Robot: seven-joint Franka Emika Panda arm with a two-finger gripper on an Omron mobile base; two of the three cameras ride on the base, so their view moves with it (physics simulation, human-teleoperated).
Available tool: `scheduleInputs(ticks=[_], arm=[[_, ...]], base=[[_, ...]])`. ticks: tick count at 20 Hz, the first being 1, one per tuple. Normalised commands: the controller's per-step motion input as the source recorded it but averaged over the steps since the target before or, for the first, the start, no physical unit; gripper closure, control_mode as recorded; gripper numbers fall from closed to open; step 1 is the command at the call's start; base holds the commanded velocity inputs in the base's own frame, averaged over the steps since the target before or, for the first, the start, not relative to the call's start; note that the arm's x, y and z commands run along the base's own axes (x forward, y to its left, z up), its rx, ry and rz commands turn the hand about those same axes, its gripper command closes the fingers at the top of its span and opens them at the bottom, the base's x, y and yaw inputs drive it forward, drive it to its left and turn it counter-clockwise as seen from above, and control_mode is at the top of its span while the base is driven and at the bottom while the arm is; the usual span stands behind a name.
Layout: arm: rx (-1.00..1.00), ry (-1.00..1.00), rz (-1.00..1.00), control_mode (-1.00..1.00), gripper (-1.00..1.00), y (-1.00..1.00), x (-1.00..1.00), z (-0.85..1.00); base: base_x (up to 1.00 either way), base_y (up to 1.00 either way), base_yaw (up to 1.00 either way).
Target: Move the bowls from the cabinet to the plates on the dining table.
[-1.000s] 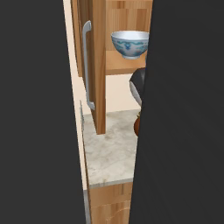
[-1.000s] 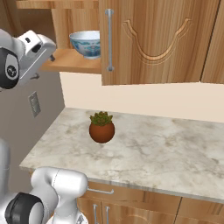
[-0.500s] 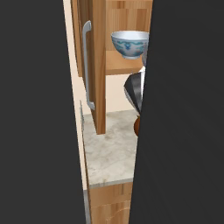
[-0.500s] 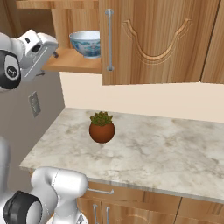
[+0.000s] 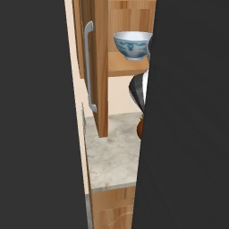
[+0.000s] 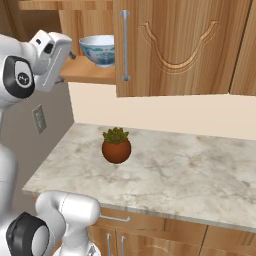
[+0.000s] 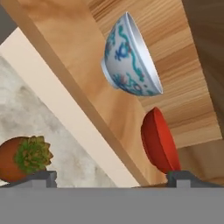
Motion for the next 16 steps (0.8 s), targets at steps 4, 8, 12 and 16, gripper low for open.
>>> scheduleInputs(ticks=[4,8,12,16], arm=[[-0.25,0.0,0.0,-1.0,-1.0,-0.17,0.32,0.0],[-0.21,0.0,-0.01,-1.0,-1.0,-0.15,0.39,0.02],[-0.19,0.0,-0.07,-1.0,-1.0,-0.14,0.0,0.05],[-0.1,-0.01,-0.07,-1.0,-1.0,-0.13,-0.02,0.2]], base=[[0.0,0.0,0.0],[0.0,0.0,0.0],[0.0,0.0,0.0],[0.0,0.0,0.0]])
